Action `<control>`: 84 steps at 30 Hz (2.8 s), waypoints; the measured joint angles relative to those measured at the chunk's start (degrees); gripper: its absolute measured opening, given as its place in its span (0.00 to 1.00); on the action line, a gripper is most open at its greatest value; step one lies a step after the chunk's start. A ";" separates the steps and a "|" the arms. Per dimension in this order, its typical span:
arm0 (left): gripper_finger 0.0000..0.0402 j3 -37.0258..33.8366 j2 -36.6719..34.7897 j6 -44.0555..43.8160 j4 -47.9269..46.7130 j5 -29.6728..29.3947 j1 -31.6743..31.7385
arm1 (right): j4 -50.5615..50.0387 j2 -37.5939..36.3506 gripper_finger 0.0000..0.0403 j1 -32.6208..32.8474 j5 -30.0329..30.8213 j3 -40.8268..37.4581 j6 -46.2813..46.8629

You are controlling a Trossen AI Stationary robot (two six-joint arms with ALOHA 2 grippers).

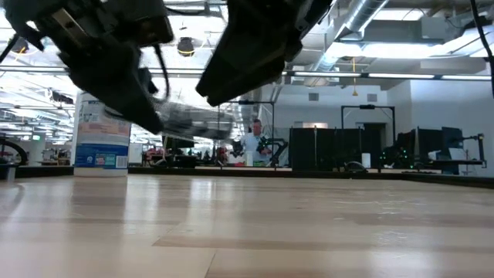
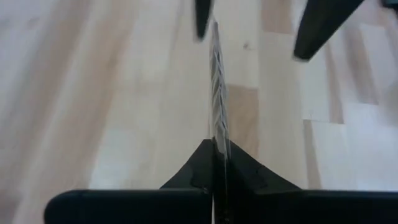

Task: Pick & Place Travel size toiletries
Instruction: Put the black comb into the top black bin, then return to Home Position

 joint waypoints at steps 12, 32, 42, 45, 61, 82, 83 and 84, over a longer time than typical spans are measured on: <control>0.01 0.02 -17.07 -29.13 -23.14 -22.06 -18.22 | -1.32 -1.52 0.65 -0.20 0.20 0.00 -4.92; 0.01 0.02 -17.00 -82.75 -48.11 -10.64 -45.16 | -0.76 -1.81 0.65 -3.17 0.14 0.00 -7.07; 0.01 0.02 -16.98 -90.13 -50.60 -14.46 -51.72 | -0.13 -1.81 0.65 -3.22 0.03 0.00 -7.07; 0.01 -0.14 -16.38 -90.25 -51.01 -15.03 -50.97 | 0.12 -1.81 0.65 -3.17 -0.01 0.00 -7.05; 0.12 -2.75 -13.61 -92.24 -49.91 -13.95 -49.99 | 0.16 -1.79 0.65 -3.22 0.01 0.00 -7.03; 0.29 -2.75 -13.63 -91.65 -49.86 -15.83 -49.99 | 0.18 -1.77 0.65 -3.50 0.01 0.00 -6.86; 0.29 -2.75 -13.63 -91.18 -49.86 -16.62 -49.99 | 0.19 -1.77 0.65 -3.50 0.01 0.00 -6.87; 0.28 -2.75 -13.63 -90.62 -49.84 -17.66 -49.99 | 0.20 -1.77 0.65 -3.50 0.01 0.00 -6.87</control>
